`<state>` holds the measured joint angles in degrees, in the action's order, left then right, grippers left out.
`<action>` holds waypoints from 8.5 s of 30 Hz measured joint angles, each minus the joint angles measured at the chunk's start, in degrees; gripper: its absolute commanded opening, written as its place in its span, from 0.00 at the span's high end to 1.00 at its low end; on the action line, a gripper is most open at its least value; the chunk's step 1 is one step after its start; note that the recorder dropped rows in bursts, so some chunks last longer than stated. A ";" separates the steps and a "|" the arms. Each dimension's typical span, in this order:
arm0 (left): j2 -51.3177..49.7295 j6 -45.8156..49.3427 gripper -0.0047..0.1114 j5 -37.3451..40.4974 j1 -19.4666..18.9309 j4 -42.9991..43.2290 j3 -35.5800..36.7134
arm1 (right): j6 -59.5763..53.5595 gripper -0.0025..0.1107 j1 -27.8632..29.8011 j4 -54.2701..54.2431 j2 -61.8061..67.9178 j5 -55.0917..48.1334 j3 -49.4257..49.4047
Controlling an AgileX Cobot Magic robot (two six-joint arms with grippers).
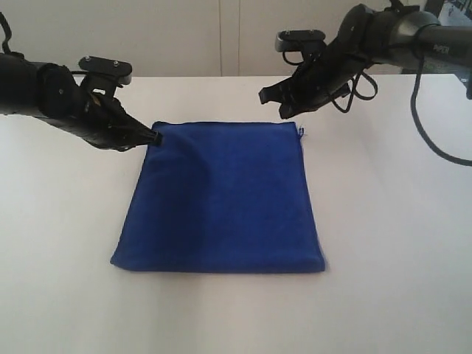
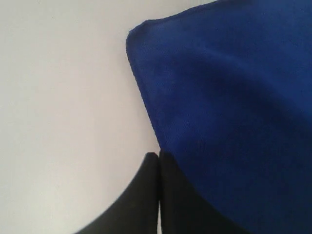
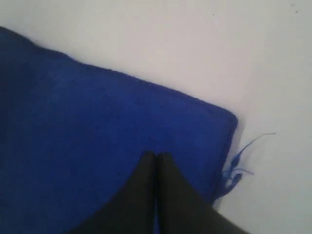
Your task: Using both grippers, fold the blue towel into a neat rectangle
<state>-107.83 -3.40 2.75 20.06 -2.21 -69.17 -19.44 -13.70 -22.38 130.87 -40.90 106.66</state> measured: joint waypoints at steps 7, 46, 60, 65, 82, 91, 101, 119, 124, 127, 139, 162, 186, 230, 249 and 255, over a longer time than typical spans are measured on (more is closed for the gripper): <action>-2.44 -3.61 0.96 -2.75 2.57 -0.09 -0.74 | -1.01 0.98 -0.51 -2.22 2.70 -0.70 0.00; -10.37 -5.10 0.96 -4.55 4.43 -0.54 -4.01 | 4.32 0.98 -0.64 3.66 4.76 1.83 0.12; -10.37 -5.10 0.96 -4.35 4.43 -0.54 -4.14 | -1.29 0.98 -0.64 -4.70 7.54 8.99 0.12; -10.37 -5.10 0.96 -4.31 4.43 -0.54 -4.14 | -0.50 0.98 -0.64 -3.52 7.66 9.75 0.12; -10.37 -4.75 0.96 -3.96 4.43 -0.54 -4.39 | 4.02 0.98 -0.68 0.91 7.66 9.91 0.45; -6.97 -1.09 0.96 -0.58 4.43 -0.54 -4.58 | 3.04 0.98 -0.68 2.32 4.01 6.12 0.12; 0.63 4.33 0.96 4.86 4.43 0.04 -4.58 | 0.74 0.98 -0.68 2.42 -4.27 -2.28 -0.19; 15.53 16.13 0.96 18.50 3.82 1.85 6.83 | -7.77 0.98 -0.68 3.03 -30.03 -2.78 -29.16; 20.49 23.77 0.96 20.79 4.04 0.88 12.24 | -12.53 0.98 -1.93 3.16 -37.25 -2.29 -37.61; 22.97 34.08 0.96 23.61 6.85 -2.31 14.68 | -18.02 0.98 -5.08 3.16 -41.24 -1.15 -44.92; 21.80 49.76 0.96 18.00 9.96 -4.08 21.19 | -42.44 0.80 -8.20 3.18 -42.12 11.36 -62.03; 15.26 59.82 0.50 14.10 9.96 -5.89 21.44 | -56.57 0.54 -10.27 0.66 -37.77 13.75 -63.88; 14.79 68.98 0.40 14.33 9.96 -7.38 21.44 | -61.07 0.52 -10.27 -2.74 -36.42 15.73 -63.88; 10.64 71.39 0.92 11.24 9.96 -8.77 21.44 | -61.07 0.98 -10.27 -4.49 -31.79 16.59 -63.77; 15.81 68.45 0.96 15.64 9.96 -9.95 21.44 | -58.05 0.98 -10.27 -3.61 -37.88 17.76 -63.87; 18.65 65.70 0.96 19.79 9.96 -9.95 21.44 | -57.57 0.98 -10.27 -3.61 -42.00 14.31 -63.87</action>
<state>-89.18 62.30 22.54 30.03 -12.16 -47.73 -77.01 -23.97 -25.99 88.87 -26.59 42.79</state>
